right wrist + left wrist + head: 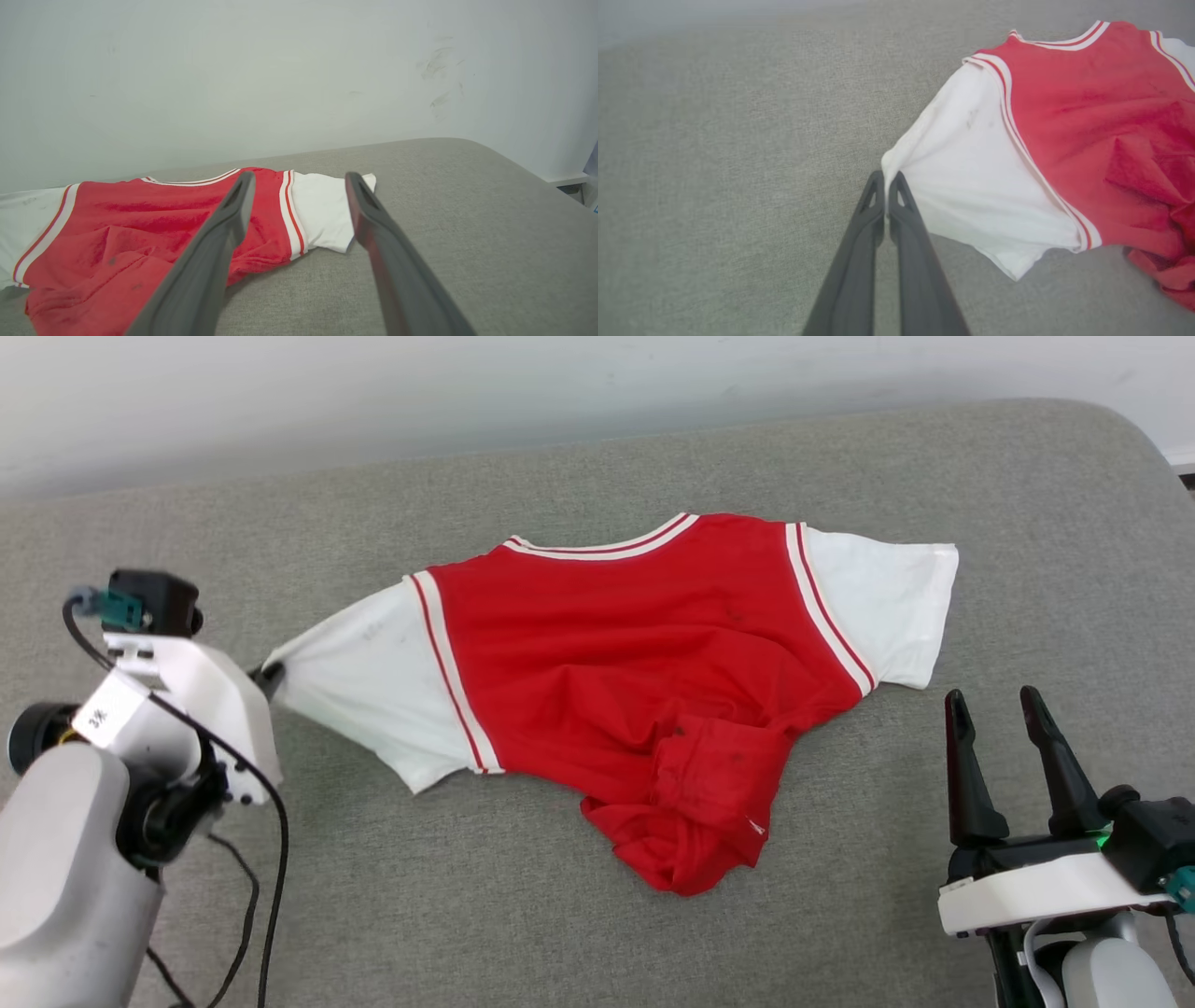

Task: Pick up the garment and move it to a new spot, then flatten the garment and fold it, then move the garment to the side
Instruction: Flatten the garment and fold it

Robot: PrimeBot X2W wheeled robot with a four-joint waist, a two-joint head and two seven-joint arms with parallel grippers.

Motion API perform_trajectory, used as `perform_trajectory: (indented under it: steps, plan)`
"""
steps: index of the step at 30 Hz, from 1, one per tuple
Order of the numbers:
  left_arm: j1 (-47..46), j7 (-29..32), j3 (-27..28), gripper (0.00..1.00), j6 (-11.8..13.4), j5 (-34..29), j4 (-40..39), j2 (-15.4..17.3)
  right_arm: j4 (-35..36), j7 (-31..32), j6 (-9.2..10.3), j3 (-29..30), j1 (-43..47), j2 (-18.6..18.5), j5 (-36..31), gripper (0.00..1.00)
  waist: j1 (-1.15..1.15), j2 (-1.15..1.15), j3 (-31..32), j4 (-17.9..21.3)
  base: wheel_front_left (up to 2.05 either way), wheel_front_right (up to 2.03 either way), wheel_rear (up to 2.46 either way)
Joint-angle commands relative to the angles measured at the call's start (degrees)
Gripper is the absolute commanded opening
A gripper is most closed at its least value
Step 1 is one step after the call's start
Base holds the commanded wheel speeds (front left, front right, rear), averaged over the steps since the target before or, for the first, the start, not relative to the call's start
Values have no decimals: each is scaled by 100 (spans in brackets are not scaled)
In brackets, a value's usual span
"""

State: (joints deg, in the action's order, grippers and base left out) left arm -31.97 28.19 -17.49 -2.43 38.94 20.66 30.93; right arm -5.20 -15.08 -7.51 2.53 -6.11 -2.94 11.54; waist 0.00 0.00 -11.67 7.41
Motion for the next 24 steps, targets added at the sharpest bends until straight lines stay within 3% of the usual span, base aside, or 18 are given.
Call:
perform_trajectory:
  steps: [1, 2, 3, 4, 8, 19, 24]
  plan:
    - [191, 19, -2, 0, 56, -3, 0, 55, -28, -13, 4, -40, 1, 11, -19, 100, 0, 0, -8, -22, 0, 0, 0]
    - [236, -17, -11, 0, 54, -13, 7, 53, -42, -13, 4, -56, -11, 11, -20, 100, 0, 0, -14, -25, 0, 0, 0]
    - [274, -73, -17, 40, 37, -27, 34, 60, -51, -13, 4, -66, -22, 11, -21, 100, 0, 0, -23, -28, 0, 0, 0]
    - [306, -154, -28, 100, 13, -58, 71, 65, -59, -13, 4, -67, -31, 11, -22, 100, 0, 0, -29, -33, 0, 0, 0]
    - [334, -716, -126, 100, -51, -283, 197, -24, -91, -13, 4, -38, -28, 11, -58, 100, 0, 0, -4, -99, 0, 0, 0]
    - [823, -2985, -321, 100, -200, -796, -141, -420, -138, 35, 4, 106, 170, 12, -208, 100, 0, 0, 424, -478, 0, 0, 0]
    - [1448, -3957, -341, 100, -28, -971, -624, -651, -100, 147, 4, 132, 355, 10, -246, 100, 0, 0, 688, -714, 0, 0, 0]
